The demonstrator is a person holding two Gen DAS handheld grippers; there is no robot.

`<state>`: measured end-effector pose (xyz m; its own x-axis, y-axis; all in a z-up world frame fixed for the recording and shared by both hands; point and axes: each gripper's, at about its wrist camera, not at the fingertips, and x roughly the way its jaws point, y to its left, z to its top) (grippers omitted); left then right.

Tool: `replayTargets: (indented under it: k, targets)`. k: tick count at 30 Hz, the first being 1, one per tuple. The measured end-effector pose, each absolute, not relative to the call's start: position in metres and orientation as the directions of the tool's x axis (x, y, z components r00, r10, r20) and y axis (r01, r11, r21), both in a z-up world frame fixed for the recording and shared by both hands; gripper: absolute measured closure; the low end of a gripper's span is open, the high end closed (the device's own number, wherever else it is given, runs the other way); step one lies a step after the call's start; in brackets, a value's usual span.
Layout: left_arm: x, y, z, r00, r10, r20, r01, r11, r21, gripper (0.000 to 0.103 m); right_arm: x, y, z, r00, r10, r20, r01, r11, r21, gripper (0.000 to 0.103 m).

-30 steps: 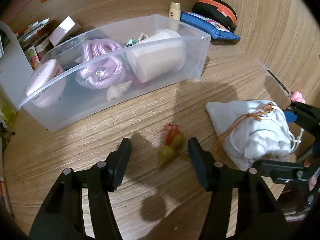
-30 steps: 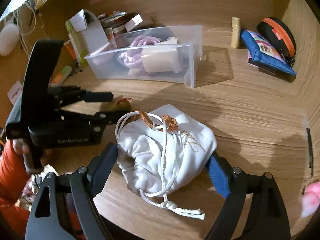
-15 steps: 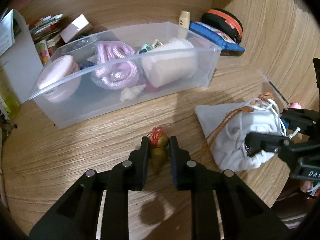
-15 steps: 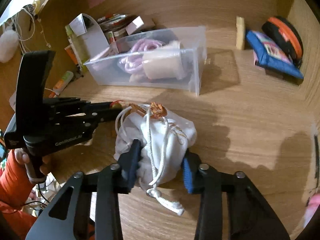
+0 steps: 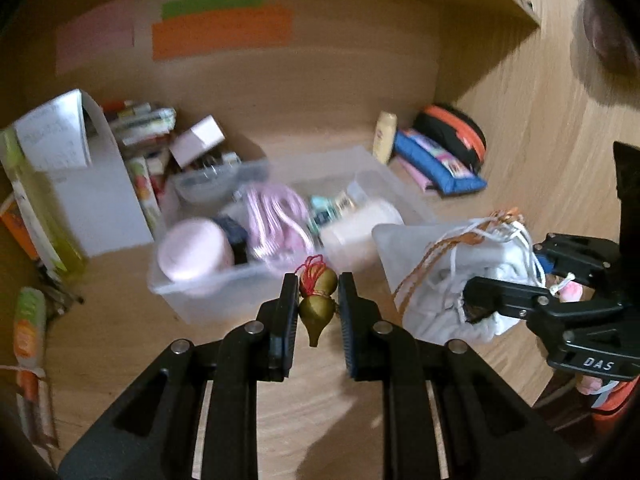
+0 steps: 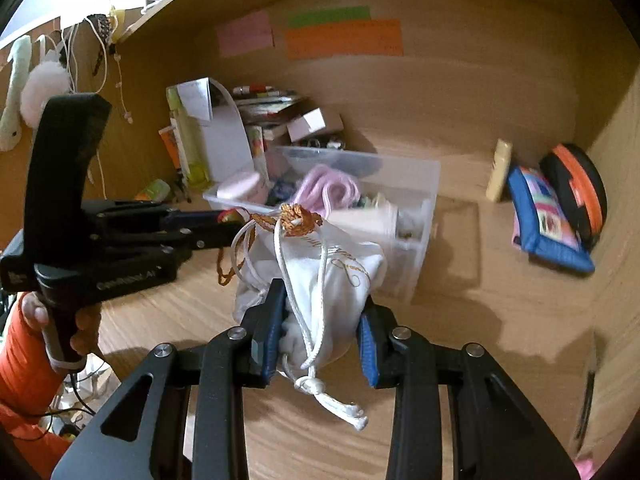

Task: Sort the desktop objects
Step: 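Carry the pouch and ornament over the clear box and release them inside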

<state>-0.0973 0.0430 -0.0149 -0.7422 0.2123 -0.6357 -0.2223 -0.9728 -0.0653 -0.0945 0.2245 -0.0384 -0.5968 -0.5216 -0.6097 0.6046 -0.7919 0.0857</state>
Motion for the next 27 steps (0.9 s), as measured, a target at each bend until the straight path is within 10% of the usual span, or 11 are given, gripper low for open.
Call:
replayTargets:
  k: [27]
  targets:
    - [-0.217, -0.004, -0.011, -0.725, 0.151, -0.672, -0.131, -0.988, -0.081, 0.084, -0.219, 0.162, -0.021, -0.649, -0.49, -0.582, 0.575, -0.817, 0.047, 0.073]
